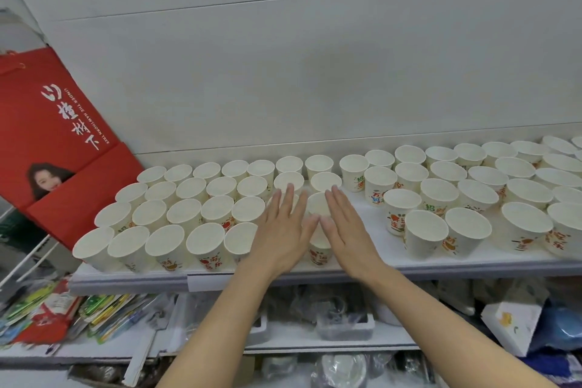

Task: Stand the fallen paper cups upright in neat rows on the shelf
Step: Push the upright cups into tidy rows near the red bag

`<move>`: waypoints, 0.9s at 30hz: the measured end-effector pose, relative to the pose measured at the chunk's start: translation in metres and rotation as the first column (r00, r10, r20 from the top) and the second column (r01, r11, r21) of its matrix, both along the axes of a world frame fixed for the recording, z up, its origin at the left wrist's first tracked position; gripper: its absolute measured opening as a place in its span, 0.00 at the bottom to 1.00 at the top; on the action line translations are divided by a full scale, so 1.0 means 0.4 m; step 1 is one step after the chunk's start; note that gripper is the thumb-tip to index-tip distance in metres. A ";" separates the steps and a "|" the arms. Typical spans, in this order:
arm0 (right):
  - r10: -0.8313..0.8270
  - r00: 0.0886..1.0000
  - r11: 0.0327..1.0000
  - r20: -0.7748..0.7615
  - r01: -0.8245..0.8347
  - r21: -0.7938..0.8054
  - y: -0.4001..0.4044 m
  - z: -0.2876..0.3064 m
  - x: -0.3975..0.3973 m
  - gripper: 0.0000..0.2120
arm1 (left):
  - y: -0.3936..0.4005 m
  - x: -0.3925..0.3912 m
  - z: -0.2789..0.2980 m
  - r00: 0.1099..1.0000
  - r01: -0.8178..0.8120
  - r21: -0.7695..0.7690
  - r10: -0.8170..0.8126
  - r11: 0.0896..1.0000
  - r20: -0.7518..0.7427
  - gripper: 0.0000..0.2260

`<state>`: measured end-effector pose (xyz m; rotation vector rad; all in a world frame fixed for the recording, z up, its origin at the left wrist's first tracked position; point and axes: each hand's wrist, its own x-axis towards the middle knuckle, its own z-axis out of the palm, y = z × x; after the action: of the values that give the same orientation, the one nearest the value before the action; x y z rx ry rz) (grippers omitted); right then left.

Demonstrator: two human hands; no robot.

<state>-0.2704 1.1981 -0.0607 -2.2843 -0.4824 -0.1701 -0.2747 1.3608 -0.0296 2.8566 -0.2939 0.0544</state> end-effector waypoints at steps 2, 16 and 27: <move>0.038 0.990 0.987 -0.133 -0.017 0.157 0.002 0.001 0.017 0.26 | -0.020 0.019 -0.001 1.000 0.004 0.057 -0.004 0.998 -0.005 0.26; 0.035 0.934 0.916 -0.355 0.111 0.384 0.012 0.034 0.193 0.26 | -0.068 0.046 -0.027 0.989 -0.072 0.139 0.089 0.988 -0.117 0.32; -0.066 0.943 0.933 -0.327 0.175 0.314 0.053 0.023 0.312 0.36 | -0.044 0.058 -0.026 0.993 -0.066 0.162 0.081 0.985 -0.086 0.33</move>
<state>-0.1454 1.2193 -0.0515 -1.9512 -0.1309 0.0462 -0.2516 1.3432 -0.0402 3.0161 -0.1810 -0.0911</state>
